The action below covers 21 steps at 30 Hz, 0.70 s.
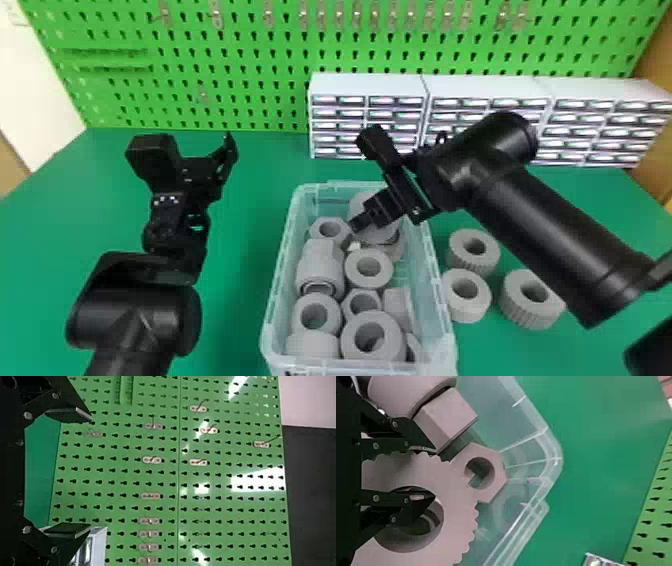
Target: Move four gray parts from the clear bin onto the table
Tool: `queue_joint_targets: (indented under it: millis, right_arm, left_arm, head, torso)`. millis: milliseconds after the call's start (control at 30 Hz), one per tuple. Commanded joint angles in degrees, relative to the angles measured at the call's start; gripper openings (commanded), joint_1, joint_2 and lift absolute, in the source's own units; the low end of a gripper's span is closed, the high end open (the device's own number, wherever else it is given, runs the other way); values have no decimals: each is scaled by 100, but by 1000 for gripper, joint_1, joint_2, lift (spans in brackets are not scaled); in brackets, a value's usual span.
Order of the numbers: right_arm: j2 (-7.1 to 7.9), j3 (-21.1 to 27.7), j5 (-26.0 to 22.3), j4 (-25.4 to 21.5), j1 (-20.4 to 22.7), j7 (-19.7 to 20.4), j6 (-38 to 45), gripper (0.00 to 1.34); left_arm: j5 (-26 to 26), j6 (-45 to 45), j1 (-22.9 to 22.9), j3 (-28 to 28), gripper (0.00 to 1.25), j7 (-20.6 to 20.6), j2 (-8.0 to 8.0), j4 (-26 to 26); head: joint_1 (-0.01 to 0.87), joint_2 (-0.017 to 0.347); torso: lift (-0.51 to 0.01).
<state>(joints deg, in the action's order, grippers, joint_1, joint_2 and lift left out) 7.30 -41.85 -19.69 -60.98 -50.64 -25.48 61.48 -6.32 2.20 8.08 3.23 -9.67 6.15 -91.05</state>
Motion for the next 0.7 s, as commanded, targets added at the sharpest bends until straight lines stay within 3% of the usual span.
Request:
queue_joint_targets:
  millis: [0,400,667]
  right_arm:
    - [8,72,18,-239,1,-1,57,253]
    - [25,424,484,-1030,10,-1,813,253]
    - [61,635,625,-1241,36,-1,989,253]
  left_arm:
    - [0,9,1,-7,953,0,0,0]
    - [0,18,-43,-68,953,0,0,-18]
    - [0,18,-87,-121,953,0,0,-35]
  head:
    - [693,72]
    - [693,72]
    - [693,72]
  torso:
    - [-52]
    - [-52]
    - [-52]
